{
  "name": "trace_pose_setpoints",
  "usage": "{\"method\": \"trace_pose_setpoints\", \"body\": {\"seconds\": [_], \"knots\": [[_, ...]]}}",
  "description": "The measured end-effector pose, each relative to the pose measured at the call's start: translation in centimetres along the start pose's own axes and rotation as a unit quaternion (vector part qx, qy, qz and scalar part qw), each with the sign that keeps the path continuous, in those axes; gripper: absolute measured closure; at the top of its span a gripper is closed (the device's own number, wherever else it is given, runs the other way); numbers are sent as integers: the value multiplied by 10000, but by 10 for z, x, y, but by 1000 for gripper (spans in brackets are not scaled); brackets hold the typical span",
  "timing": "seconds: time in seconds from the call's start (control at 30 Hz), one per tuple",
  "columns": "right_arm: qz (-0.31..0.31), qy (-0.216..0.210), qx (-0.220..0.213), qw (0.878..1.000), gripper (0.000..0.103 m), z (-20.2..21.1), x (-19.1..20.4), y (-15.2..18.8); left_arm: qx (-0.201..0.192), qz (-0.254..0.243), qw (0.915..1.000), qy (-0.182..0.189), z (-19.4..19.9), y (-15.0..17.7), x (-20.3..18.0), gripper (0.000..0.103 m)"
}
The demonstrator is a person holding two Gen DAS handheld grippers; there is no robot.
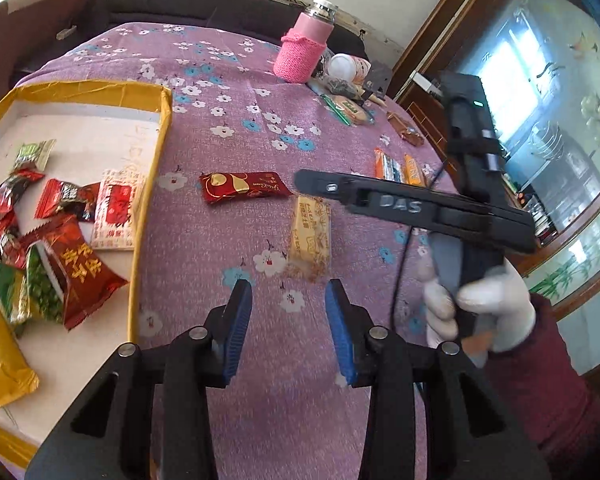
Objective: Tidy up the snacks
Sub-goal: 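Grasp the red gold-print candy with the right tool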
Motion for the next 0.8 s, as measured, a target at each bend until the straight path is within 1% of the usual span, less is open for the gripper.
{"method": "trace_pose_setpoints", "body": {"seconds": [0.07, 0.13, 0.17, 0.23, 0.27, 0.33, 0.37, 0.4, 0.43, 0.47, 0.5, 0.57, 0.63, 0.7, 0.8], "knots": [[912, 46, 362, 9952, 44, -21, 28, -8, -53, 90, 9999, 49, 11, 3, 4, 58], [1755, 294, 533, 9826, 43, -35, 48, -10, -84, 118, 9999, 69, 19, 5, 8, 57], [2072, 382, 575, 9759, 42, -42, 54, -9, -105, 131, 9998, 89, 22, 4, 10, 57], [2317, 466, 703, 9691, 42, -56, 56, -10, -128, 136, 9998, 118, 25, 2, 12, 51], [2279, 364, 674, 9707, 42, -59, 53, -12, -133, 100, 9998, 131, 25, 1, 11, 48], [2084, 178, 707, 9753, 45, -66, 48, -19, -101, 8, 9998, 148, 22, -1, 9, 45], [1828, 29, 745, 9803, 50, -68, 44, -22, -68, -15, 9999, 153, 20, 0, 7, 43], [1578, 75, 692, 9850, 72, -69, 38, -26, -32, -30, 9998, 168, 17, 1, 7, 43], [1393, 204, 673, 9878, 78, -69, 32, -29, 4, -44, 9998, 180, 14, 0, 5, 43], [1133, 95, 707, 9910, 78, -67, 26, -30, 40, -54, 9998, 166, 11, 0, 5, 42], [904, 109, 692, 9934, 78, -65, 18, -32, 90, -59, 9999, 129, 7, 0, 4, 41], [735, 508, 624, 9940, 78, -59, 0, -32, 170, -99, 9998, 85, -1, -2, 0, 40], [502, 753, 575, 9942, 78, -48, -19, -26, 239, -205, 9995, 33, -9, -4, -7, 37], [292, 952, 541, 9936, 78, -35, -39, -19, 332, -387, 9987, -56, -22, -7, -18, 32], [-63, 963, 361, 9947, 78, -6, -61, -4, 528, -692, 9959, -257, -46, -13, -36, 31]]}}
Point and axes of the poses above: each gripper's, at about its wrist camera, not at the fingertips, and z roughly against the way its jaws point, x to its left, y to its underside, the point moved 6 cm from there along -z, roughly the way its jaws point, and after that the axes turned 2 degrees about z, right-handed, at the moved point
